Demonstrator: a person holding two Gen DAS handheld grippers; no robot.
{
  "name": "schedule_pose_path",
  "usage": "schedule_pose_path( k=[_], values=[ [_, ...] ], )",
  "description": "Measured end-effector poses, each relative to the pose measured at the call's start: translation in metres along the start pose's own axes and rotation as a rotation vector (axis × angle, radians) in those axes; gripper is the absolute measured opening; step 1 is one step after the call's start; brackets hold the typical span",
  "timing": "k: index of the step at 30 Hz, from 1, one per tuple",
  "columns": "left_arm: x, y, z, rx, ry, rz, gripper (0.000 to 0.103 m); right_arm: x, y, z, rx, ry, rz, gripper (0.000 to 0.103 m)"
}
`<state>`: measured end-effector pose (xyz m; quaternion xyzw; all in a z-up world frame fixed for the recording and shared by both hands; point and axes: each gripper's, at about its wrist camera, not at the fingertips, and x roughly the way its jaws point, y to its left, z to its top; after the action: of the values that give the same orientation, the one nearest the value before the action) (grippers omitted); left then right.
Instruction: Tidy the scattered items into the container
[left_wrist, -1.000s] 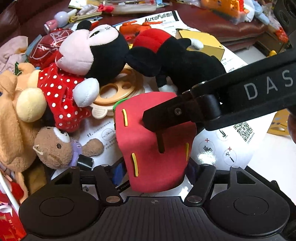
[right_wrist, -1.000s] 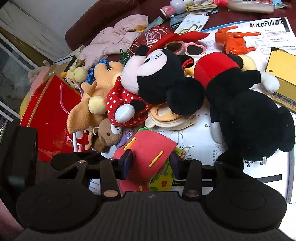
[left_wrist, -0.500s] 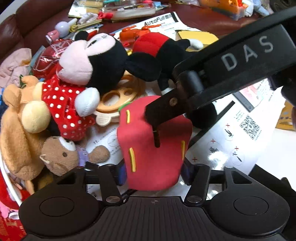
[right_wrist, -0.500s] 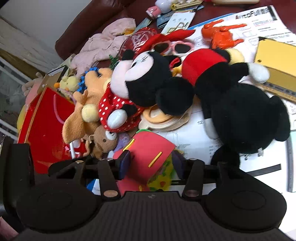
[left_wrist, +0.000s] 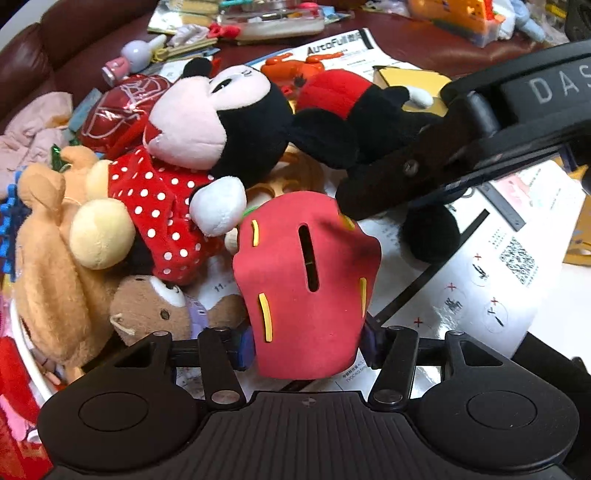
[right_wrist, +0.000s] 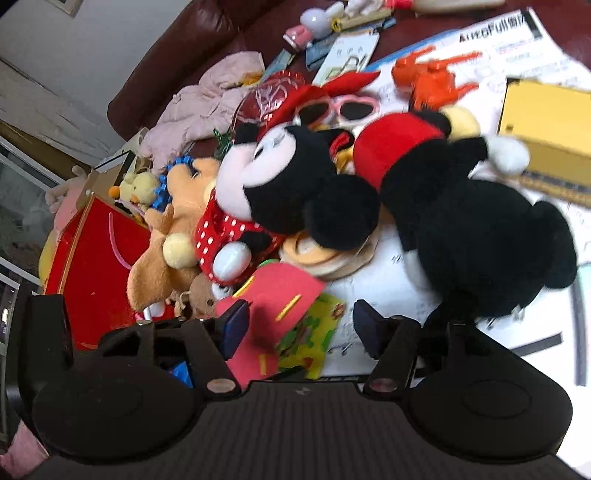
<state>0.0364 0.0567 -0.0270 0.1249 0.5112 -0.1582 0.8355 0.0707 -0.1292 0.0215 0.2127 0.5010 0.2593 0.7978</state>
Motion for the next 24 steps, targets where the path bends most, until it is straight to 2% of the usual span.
schedule_pose_path(
  k=[5, 8, 9, 10, 11, 12, 14, 17, 20, 24],
  values=[
    [-0.004, 0.006, 0.000, 0.005, -0.027, -0.097, 0.053, 0.010, 0.005, 0.004, -0.017, 0.011, 0.025, 0.072],
    [-0.004, 0.004, -0.003, 0.007, -0.041, -0.129, 0.054, 0.018, 0.007, 0.001, -0.022, 0.036, 0.041, 0.072],
    [-0.003, 0.003, -0.004, 0.006, -0.033, -0.120, 0.056, 0.019, 0.007, -0.001, -0.025, 0.037, 0.046, 0.070],
    [0.000, 0.002, -0.005, 0.005, -0.023, -0.097, 0.059, 0.020, 0.008, -0.003, -0.034, 0.043, 0.045, 0.063],
    [0.002, 0.002, -0.005, 0.001, -0.018, -0.073, 0.065, 0.020, 0.008, -0.005, -0.041, 0.049, 0.045, 0.060],
    [0.004, 0.002, -0.005, -0.010, -0.013, -0.057, 0.075, 0.020, 0.008, -0.006, -0.040, 0.046, 0.045, 0.058],
    [0.006, 0.002, -0.004, -0.027, -0.017, -0.019, 0.081, 0.019, 0.009, -0.007, -0.044, 0.041, 0.043, 0.054],
    [0.007, -0.005, -0.002, -0.018, -0.025, 0.002, 0.077, 0.021, 0.009, -0.006, -0.034, 0.044, 0.035, 0.051],
    [0.006, -0.012, -0.001, 0.003, -0.030, -0.014, 0.061, 0.022, 0.006, -0.005, -0.011, 0.047, 0.023, 0.050],
    [0.007, -0.017, 0.000, 0.012, -0.029, 0.004, 0.058, 0.023, 0.005, -0.005, 0.014, 0.052, 0.019, 0.049]
  ],
)
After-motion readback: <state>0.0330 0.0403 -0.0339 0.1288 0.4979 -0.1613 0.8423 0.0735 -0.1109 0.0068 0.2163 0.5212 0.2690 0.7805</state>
